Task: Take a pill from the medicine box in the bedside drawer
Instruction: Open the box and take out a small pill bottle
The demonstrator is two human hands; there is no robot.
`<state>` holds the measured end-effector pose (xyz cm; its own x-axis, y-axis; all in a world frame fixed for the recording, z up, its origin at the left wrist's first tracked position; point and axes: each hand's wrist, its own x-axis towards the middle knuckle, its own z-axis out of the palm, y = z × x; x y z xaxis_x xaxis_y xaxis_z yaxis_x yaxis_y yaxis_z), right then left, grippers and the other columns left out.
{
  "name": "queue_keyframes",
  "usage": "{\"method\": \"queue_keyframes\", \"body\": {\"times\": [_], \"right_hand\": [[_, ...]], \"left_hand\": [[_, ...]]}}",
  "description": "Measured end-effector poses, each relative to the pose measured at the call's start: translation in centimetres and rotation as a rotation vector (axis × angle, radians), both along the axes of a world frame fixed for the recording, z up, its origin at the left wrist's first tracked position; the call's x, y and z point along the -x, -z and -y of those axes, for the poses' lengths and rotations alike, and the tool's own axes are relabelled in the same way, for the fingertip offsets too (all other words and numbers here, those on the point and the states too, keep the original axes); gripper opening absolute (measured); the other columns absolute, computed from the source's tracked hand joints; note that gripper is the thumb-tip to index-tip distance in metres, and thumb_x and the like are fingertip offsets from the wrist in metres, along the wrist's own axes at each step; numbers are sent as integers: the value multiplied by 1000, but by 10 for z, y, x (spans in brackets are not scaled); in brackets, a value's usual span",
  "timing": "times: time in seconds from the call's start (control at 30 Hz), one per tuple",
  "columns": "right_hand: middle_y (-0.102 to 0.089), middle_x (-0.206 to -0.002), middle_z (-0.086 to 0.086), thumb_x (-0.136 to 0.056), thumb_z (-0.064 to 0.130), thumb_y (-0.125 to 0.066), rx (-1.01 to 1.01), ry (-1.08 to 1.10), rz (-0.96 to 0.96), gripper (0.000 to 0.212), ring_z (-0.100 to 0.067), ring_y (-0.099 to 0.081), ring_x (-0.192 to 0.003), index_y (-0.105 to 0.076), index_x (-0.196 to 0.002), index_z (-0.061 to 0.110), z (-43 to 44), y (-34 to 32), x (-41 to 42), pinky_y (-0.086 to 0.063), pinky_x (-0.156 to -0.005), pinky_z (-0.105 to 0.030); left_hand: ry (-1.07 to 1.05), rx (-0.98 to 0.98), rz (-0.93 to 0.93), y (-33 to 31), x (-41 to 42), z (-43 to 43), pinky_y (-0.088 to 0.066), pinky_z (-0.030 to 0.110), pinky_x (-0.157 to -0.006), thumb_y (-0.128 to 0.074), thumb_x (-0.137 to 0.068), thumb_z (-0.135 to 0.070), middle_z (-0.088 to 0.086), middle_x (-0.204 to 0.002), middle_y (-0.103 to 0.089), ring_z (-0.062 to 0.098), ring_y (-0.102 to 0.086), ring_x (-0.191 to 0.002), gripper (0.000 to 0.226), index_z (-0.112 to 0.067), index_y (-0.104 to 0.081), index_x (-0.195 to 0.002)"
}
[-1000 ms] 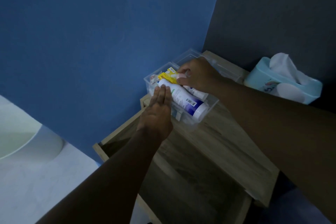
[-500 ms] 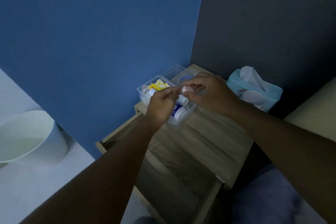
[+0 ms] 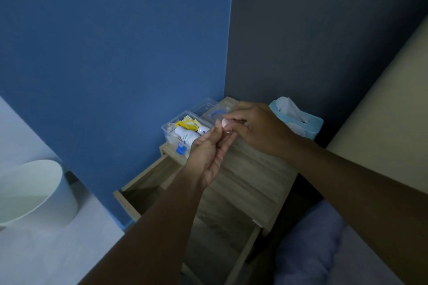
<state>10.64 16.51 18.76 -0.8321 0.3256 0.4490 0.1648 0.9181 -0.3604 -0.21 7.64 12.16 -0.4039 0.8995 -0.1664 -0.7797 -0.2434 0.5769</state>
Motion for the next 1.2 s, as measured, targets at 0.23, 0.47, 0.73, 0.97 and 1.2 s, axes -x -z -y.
{"method": "queue_keyframes", "body": {"times": [0.23, 0.47, 0.73, 0.97, 1.2], "right_hand": [[-63, -129, 1, -80, 23, -78, 156, 9, 116, 57, -11, -52, -120, -60, -134, 15, -2, -2, 0, -28, -100, -3], [-67, -99, 16, -80, 36, -78, 126, 75, 122, 27, 3, -54, -91, -78, -103, 21, -8, 9, 5, -45, -89, -28], [-74, -104, -2, -71, 66, -69, 114, 159, 264, 60, -14, -65, -99, -75, -104, 15, -13, 20, 2, -52, -87, -33], [-70, -109, -2, -85, 13, -70, 123, 25, 243, 29, -15, -62, -101, -73, -114, 11, -13, 20, -2, -47, -90, -31], [-58, -108, 9, -89, 17, -69, 269, 137, 108, 38, -7, -62, -92, -66, -126, 23, -31, 52, -16, -50, -83, -22]], "left_hand": [[-55, 63, 74, 9, 0, 3, -57, 32, -88, -60, -92, -18, 16, -100, -75, 20, -73, -92, 22, 0, -73, -92], [2, 53, 50, 18, 0, 4, -58, 28, -83, -60, -93, -19, 17, -104, -74, 17, -73, -95, 29, -4, -80, -80], [17, 90, 108, 36, -2, 3, -59, 29, -80, -65, -81, -8, 19, -108, -73, 21, -71, -101, 17, 0, -79, -86], [38, 110, 112, 52, -4, 6, -58, 30, -84, -61, -91, -17, 23, -114, -70, 24, -70, -104, 26, 5, -73, -98], [58, 156, 68, 76, -2, 6, -56, 33, -91, -43, -100, -5, 17, -124, -66, 25, -65, -113, 31, 2, -57, -126]]}}
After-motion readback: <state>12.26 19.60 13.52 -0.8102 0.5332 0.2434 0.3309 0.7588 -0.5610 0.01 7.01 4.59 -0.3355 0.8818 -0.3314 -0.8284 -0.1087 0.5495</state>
